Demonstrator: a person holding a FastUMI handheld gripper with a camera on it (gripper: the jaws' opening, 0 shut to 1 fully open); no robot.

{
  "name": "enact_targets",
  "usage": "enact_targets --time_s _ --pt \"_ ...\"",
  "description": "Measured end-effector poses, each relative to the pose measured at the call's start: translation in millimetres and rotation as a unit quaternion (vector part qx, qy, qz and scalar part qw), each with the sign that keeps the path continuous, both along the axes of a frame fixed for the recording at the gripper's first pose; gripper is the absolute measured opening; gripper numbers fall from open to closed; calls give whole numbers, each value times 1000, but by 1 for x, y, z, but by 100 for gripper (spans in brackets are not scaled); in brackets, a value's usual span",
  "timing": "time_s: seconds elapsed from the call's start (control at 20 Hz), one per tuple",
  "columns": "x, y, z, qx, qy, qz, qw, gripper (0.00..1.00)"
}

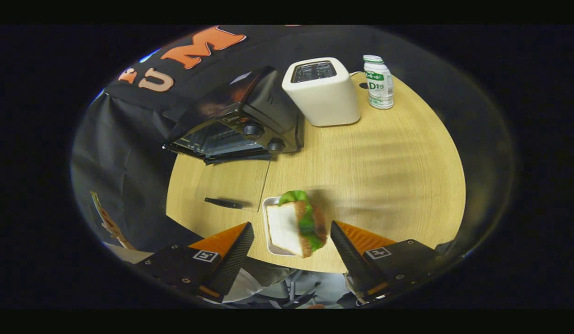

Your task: Open the toaster oven, put the food inside, and close the toaster oven door.

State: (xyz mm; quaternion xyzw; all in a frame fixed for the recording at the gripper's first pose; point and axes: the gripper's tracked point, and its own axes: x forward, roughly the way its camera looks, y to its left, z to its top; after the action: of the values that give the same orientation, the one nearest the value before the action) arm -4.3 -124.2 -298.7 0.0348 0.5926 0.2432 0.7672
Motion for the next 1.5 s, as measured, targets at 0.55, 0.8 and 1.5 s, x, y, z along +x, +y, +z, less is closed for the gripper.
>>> enact_targets --time_s 0.55,0.8,1.5 --pt "-8 14 -45 8 58 24 998 99" --pt "-28 29 -65 22 81 46 995 93" --pt "-21 27 -6 60 5 -89 994 28"
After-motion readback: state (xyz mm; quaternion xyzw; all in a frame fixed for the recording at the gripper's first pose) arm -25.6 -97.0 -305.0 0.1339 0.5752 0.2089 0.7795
